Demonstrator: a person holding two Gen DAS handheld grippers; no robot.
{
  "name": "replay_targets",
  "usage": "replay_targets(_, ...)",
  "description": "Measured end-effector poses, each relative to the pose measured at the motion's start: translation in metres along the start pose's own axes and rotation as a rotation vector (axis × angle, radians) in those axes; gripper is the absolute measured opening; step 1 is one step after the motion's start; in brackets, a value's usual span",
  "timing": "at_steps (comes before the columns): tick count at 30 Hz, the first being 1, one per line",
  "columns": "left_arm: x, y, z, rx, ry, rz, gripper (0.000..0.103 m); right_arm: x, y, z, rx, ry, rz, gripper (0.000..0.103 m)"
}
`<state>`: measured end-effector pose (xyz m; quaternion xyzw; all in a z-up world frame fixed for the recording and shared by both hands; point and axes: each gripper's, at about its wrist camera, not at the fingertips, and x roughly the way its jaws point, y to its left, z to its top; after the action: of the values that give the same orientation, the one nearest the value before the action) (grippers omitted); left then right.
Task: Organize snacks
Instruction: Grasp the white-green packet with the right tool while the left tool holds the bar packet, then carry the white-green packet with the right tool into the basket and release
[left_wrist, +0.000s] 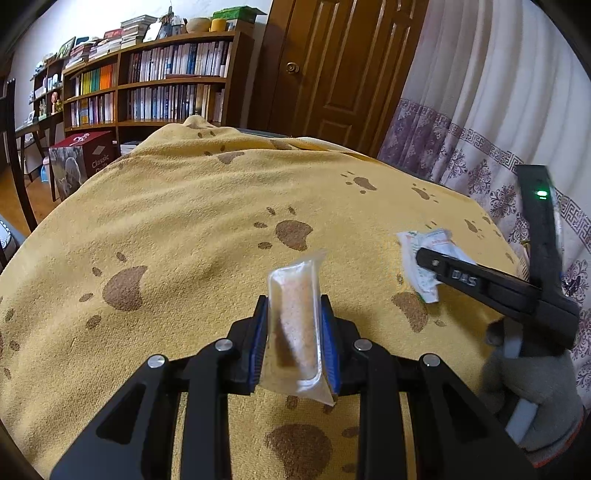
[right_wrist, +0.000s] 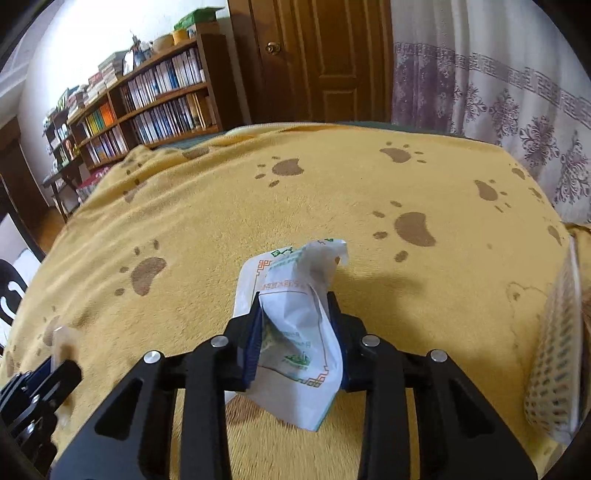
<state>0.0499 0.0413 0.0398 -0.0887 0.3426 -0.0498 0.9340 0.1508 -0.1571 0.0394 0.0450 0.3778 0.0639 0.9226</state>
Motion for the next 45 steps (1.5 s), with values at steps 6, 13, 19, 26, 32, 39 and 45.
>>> replay_targets(6, -0.001, 0.000, 0.000, -0.001, -0.005, -0.003, 0.027, -0.039, -0.008, -0.002, 0.025, -0.060, 0.016, 0.033)
replay_targets(13, -0.002, -0.001, -0.001, 0.002, -0.007, -0.003, 0.027, -0.092, -0.034, -0.002, 0.075, -0.142, -0.014, 0.033)
replay_targets(19, -0.002, -0.001, -0.001, 0.002, -0.007, -0.003, 0.027, -0.135, -0.070, -0.005, 0.125, -0.215, -0.084, 0.033)
replay_targets(26, -0.003, -0.004, 0.000, 0.010, -0.008, -0.007, 0.027, -0.164, -0.122, -0.009, 0.209, -0.252, -0.189, 0.033)
replay_targets(32, -0.002, -0.006, -0.001, 0.017, -0.008, -0.008, 0.027, -0.161, -0.156, -0.010, 0.258, -0.241, -0.251, 0.033)
replay_targets(39, 0.000, -0.006, -0.002, 0.023, -0.008, -0.006, 0.027, -0.133, -0.192, -0.007, 0.308, -0.147, -0.266, 0.042)
replay_targets(45, 0.000, -0.006, -0.003, 0.024, -0.007, -0.008, 0.027, -0.161, -0.189, -0.012, 0.315, -0.247, -0.310, 0.057)
